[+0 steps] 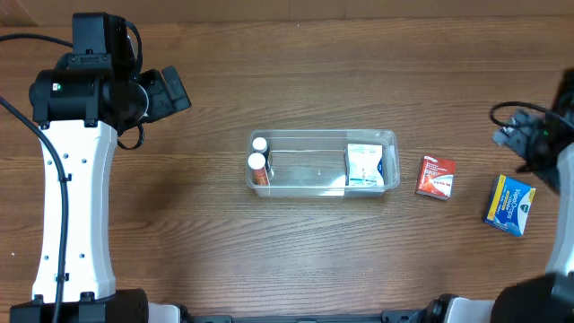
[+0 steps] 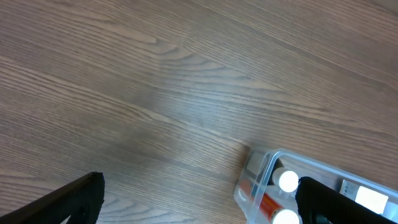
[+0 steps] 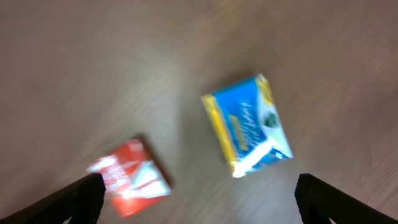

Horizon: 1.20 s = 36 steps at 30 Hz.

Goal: Pack container
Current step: 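Move the right gripper to the blue VapoDrops box and grasp it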

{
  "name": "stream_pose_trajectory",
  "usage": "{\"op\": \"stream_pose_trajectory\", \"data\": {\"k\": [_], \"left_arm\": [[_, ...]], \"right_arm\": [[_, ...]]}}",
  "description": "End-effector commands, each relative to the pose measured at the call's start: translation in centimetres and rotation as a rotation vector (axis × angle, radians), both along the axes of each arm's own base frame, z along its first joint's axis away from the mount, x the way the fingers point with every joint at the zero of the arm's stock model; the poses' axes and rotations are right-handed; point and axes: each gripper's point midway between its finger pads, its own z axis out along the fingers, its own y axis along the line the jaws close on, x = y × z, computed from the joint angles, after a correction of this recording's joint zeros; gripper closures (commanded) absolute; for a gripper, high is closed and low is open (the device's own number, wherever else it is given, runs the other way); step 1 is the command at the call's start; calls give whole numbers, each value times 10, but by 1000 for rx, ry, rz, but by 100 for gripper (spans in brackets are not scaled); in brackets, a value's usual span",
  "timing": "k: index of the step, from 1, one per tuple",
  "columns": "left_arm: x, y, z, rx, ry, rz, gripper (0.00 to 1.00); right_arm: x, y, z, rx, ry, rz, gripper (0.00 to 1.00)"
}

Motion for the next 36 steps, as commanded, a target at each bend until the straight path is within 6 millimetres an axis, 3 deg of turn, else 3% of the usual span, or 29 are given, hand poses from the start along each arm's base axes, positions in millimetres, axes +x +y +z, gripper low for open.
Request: {"op": "stream_pose_trajectory", "data": {"k": [1, 5, 16, 36], "left_arm": [[1, 2, 2, 15, -7, -11, 0], [1, 2, 2, 15, -6, -11, 0], [1, 2, 2, 14, -6, -11, 0], [1, 2, 2, 20, -6, -21, 0]], "right_arm": [[-22, -21, -45, 72, 76, -43, 0], [-34, -40, -85, 101, 121, -82, 0], [-40, -38, -148, 197, 270, -42, 0], [-38, -32, -167, 232, 260, -19, 0]]}}
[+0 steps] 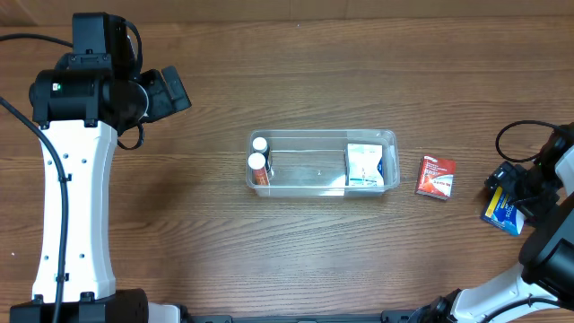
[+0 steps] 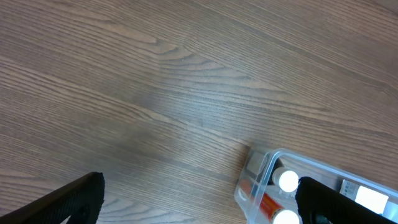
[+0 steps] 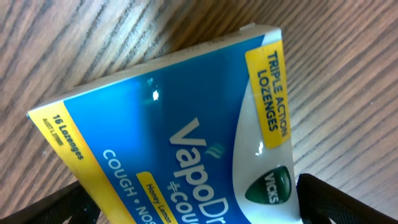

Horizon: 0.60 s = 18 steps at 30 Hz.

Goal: Pack container
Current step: 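Move the right gripper to the blue VapoDrops box and grasp it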

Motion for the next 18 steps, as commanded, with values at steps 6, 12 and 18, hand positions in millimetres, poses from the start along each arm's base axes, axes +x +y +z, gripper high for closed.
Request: {"op": "stream_pose_trajectory", "data": {"k": [6, 12, 18], "left_arm": [[0, 2, 2, 19, -3, -20, 0], [0, 2, 1, 20, 0, -20, 0], [0, 2, 1, 19, 0, -20, 0]], "right_arm": [[-2, 11, -14, 40, -17, 2, 7], [0, 12, -17, 44, -28, 2, 17], [2, 12, -17, 45, -39, 1, 29]]}}
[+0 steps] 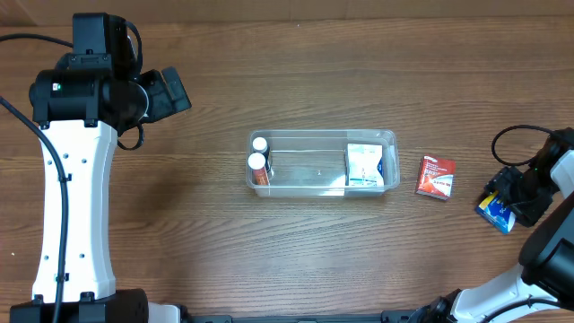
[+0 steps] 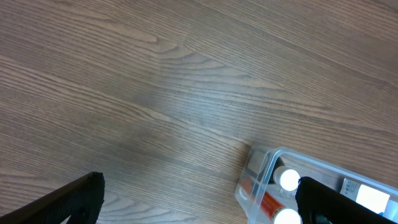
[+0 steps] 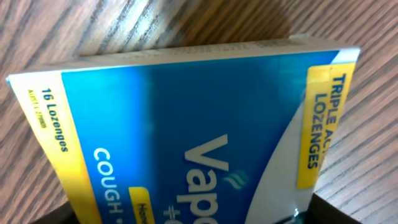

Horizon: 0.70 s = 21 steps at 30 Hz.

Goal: Pack container
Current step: 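Move the right gripper to the blue VapoDrops box and grasp it, then lower the blue box into the container beside the white box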

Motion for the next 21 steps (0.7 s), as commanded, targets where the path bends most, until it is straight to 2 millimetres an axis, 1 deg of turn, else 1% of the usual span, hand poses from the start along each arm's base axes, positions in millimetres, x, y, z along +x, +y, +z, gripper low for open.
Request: {"op": "stream_pose_trajectory", "data": {"k": [1, 2, 5, 8, 10, 11, 13, 15, 17, 19, 21], "left_arm": [[0, 2, 2, 18, -4, -16, 0], [0, 2, 2, 18, -3, -16, 0], [0, 2, 1, 18, -2, -16, 0], [0, 2, 2, 18, -3, -16, 0], [0, 2, 2, 18, -4, -16, 0], [0, 2, 2, 18, -3, -16, 0], [0, 2, 2, 18, -4, -16, 0], [1, 2, 2, 18, -7, -16, 0], [1, 2, 2, 18, -7, -16, 0], [1, 2, 2, 18, -6, -16, 0], [1, 2, 2, 18, -7, -16, 0]], "right_arm": [[1, 4, -5, 18, -6, 2, 29], [2, 4, -4, 19, -8, 2, 32], [5, 2, 1, 19, -11, 2, 32], [16, 0, 16, 34, -37, -1, 32], [25, -1, 31, 39, -63, 1, 32], [37, -2, 54, 37, -96, -1, 32], [48, 2, 73, 35, -127, 16, 32], [62, 13, 98, 29, -172, 58, 32], [75, 33, 125, 18, -218, 120, 32], [85, 57, 147, 0, -261, 196, 31], [93, 88, 169, -17, -313, 286, 32]]}}
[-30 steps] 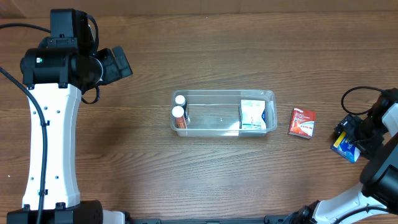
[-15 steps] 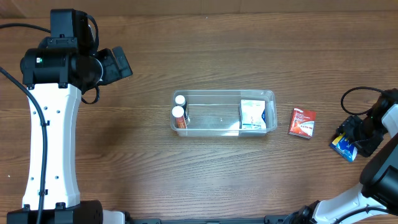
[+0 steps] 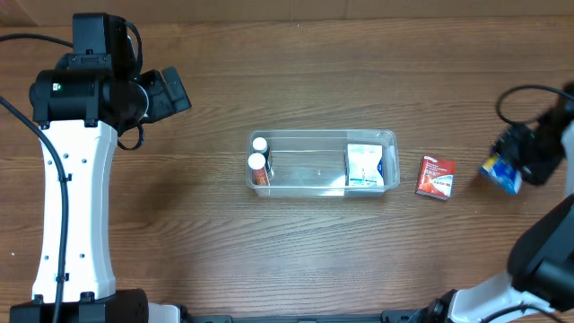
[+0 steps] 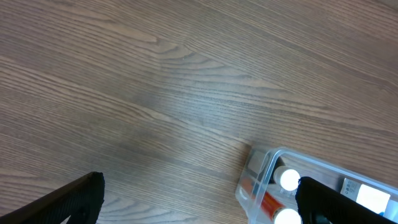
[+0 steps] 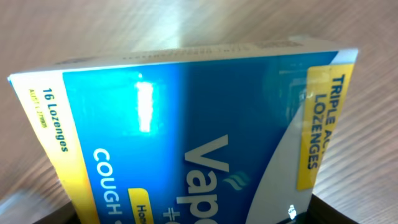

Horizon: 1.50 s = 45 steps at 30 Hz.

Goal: Pack container
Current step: 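Lower the blue box into the container beside the white box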

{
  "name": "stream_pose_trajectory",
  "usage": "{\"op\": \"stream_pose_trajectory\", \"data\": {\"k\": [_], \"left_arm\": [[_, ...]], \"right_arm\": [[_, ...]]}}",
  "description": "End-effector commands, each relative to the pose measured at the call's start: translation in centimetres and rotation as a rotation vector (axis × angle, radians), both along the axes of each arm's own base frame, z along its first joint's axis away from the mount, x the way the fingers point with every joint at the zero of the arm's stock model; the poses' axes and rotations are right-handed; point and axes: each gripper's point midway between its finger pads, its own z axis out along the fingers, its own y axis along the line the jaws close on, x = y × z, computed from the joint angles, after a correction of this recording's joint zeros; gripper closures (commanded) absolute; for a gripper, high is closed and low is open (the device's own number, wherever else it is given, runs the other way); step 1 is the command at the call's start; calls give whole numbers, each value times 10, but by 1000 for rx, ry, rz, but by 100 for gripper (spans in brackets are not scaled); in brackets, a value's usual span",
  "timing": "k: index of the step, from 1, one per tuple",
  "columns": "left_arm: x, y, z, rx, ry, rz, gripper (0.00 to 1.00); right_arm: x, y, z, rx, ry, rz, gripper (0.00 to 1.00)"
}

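A clear plastic container point(image 3: 323, 164) sits mid-table with two white-capped bottles point(image 3: 258, 161) at its left end and a white and blue box point(image 3: 363, 166) at its right end. A red packet point(image 3: 436, 177) lies to its right. My right gripper point(image 3: 525, 160) is shut on the blue and yellow lozenge box point(image 3: 500, 170) at the far right, and the box point(image 5: 186, 137) fills the right wrist view, blurred table behind it. My left gripper point(image 4: 199, 205) is open above bare table, its fingertips point(image 4: 68, 202) wide apart, left of the container point(image 4: 273, 180).
The left arm's white body point(image 3: 76, 206) stands along the table's left side. A black cable point(image 3: 525, 94) loops by the right arm. Wood tabletop point(image 3: 269, 251) lies all round the container.
My right gripper, shut on the lozenge box, is now farther up the table in the overhead view and the box is off the wood. The left arm is unchanged.
My right gripper was first open above the lozenge box and red packet. It then sat close over the box on the table, then closed on it, and now holds it raised at the far right. The left arm stayed still throughout.
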Motion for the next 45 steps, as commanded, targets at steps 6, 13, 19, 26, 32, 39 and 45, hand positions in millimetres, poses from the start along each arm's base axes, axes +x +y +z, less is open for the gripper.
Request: {"op": "stream_pose_trajectory", "data": {"k": [6, 13, 19, 26, 32, 39, 45], "left_arm": [[1, 2, 2, 17, -6, -14, 0], [1, 2, 2, 17, -5, -15, 0], [-1, 2, 1, 16, 0, -15, 0], [-1, 2, 1, 16, 2, -15, 0], [-1, 2, 1, 17, 4, -15, 0], [-1, 2, 1, 17, 4, -15, 0], [-1, 3, 1, 24, 4, -20, 0]], "right_arm": [[29, 158, 102, -32, -301, 403, 34], [20, 284, 104, 41, -352, 654, 34], [16, 327, 70, 34, -273, 676, 34], [11, 347, 15, 69, -116, 714, 34], [14, 350, -9, 69, -66, 716, 34], [9, 348, -20, 68, -40, 716, 32], [8, 348, -20, 69, -38, 716, 23]]}}
